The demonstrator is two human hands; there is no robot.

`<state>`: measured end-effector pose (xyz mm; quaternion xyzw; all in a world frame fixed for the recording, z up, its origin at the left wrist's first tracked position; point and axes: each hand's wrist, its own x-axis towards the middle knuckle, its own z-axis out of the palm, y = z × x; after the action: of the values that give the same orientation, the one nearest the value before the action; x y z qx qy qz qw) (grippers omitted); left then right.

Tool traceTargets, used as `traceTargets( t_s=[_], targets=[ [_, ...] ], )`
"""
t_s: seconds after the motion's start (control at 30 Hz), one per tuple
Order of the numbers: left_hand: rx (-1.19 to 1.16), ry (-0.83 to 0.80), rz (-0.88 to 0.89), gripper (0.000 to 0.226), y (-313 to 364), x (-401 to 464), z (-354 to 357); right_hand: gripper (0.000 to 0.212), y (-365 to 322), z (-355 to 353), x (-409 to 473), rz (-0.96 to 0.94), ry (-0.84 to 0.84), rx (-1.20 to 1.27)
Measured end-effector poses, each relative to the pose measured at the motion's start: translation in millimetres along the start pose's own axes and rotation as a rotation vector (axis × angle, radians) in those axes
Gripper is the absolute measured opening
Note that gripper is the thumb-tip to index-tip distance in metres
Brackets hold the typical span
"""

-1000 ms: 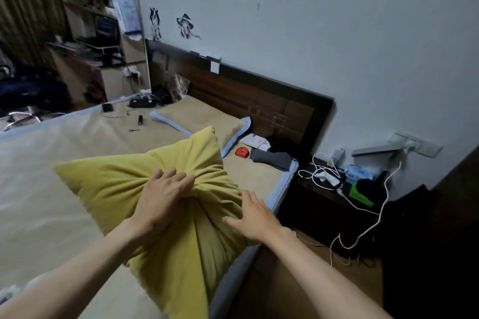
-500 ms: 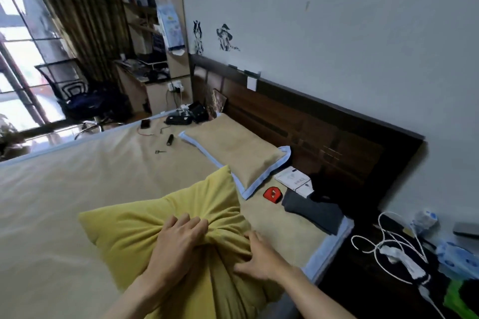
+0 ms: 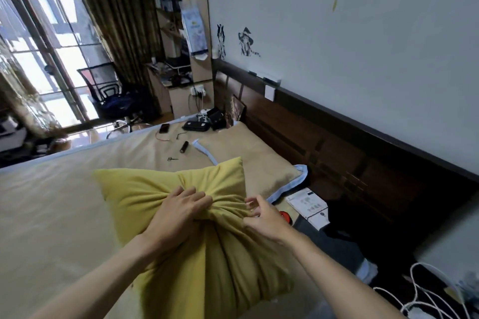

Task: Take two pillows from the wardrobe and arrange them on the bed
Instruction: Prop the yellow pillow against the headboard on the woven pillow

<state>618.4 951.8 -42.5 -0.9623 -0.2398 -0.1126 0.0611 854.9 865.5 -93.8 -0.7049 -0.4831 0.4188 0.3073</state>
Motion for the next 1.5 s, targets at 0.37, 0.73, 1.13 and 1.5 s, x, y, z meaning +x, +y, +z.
traceTargets(
  t_s=[0.37,0.73,1.13,1.5],
  targets=[
    [0.067,0.132,0.605,0.004,-70,124,30,0.11,-92,-64,145,-0.365,0.285,-0.853],
    [0.058,0.301,0.91,0.012,-214,226,64,0.029,-114,-104,297,0.119,0.169,-0.6],
    [0.106,0.108,0.529,0.01,-282,324,164,0.028,-163,-163,401,-0.241,0.422,-1.054],
    [0.066,0.063,0.052,0.08,-300,523,196,0.023,-55,-279,551,-0.223,0.327,-0.9]
  ],
)
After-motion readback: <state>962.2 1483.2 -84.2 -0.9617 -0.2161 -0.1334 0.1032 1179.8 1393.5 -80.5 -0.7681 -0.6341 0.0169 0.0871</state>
